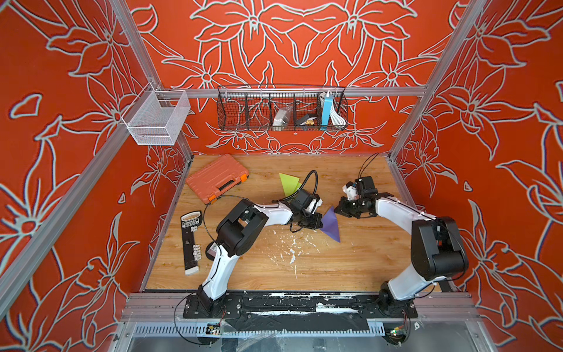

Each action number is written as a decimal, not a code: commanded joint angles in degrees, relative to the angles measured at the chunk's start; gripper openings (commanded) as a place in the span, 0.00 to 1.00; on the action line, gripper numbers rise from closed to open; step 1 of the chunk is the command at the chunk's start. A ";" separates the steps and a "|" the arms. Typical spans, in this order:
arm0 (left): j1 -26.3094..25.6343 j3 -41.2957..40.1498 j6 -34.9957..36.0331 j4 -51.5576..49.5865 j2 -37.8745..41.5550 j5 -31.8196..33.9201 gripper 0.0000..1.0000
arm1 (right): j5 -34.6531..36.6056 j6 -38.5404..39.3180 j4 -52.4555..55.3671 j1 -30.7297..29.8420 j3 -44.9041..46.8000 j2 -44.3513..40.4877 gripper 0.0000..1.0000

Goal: Fold the square paper diagonally
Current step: Fold the paper at the center of the board.

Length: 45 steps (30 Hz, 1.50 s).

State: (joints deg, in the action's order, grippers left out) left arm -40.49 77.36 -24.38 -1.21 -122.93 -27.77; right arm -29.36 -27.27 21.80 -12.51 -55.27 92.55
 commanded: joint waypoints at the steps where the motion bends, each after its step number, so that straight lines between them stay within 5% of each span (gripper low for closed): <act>1: 0.15 -1.18 1.18 -6.84 -3.50 3.39 0.00 | -0.69 2.59 5.76 -3.07 1.30 0.67 0.00; 17: 0.13 -0.46 1.57 -7.58 -3.63 3.87 0.00 | 3.05 -3.58 1.93 -5.15 3.75 4.84 0.00; 45: 0.15 -0.37 2.33 -8.72 -3.28 4.78 0.00 | 9.83 2.04 8.67 2.31 7.41 1.67 0.00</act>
State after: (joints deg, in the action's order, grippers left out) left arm -40.51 78.13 -23.31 -2.44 -123.07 -27.51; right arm -24.36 -26.35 26.22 -10.79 -49.39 94.24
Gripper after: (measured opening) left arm 0.047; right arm 0.042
